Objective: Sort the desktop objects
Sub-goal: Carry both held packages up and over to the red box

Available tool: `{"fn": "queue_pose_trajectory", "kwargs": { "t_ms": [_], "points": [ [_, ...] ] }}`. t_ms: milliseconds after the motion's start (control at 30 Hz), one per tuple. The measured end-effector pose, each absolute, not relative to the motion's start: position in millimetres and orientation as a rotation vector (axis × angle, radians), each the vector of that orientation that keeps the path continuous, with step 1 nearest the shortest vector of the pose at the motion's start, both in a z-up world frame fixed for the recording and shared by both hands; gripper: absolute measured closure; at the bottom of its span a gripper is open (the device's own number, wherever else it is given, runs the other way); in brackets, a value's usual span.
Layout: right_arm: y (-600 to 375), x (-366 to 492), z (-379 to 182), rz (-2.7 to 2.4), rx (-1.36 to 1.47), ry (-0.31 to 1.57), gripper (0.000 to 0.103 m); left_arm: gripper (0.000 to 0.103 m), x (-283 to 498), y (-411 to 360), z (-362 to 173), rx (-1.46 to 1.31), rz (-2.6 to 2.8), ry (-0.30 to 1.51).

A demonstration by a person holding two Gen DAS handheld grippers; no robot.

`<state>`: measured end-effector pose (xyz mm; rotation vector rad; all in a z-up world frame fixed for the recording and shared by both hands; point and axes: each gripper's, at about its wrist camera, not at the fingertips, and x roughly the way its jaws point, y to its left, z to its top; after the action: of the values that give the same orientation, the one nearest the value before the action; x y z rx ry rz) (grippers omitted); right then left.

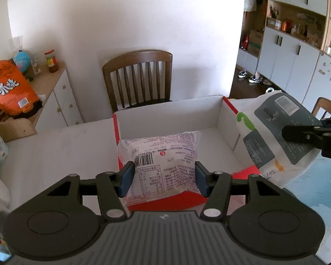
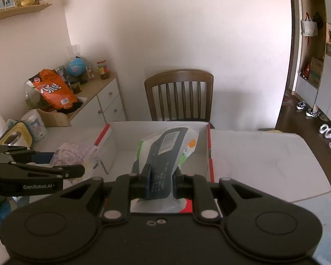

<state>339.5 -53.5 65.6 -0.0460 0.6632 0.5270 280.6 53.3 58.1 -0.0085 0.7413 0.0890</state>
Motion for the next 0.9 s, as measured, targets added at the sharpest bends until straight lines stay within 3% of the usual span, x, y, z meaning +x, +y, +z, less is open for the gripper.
{"fn": "queue_pose_trajectory", "kwargs": {
  "t_ms": [900],
  "points": [
    [-23.5,411.6,8.4,0.547,-0.12,0.73,0.085,0.046,354.9,54.0,0.4,0.059,0.144,0.821]
  ]
}}
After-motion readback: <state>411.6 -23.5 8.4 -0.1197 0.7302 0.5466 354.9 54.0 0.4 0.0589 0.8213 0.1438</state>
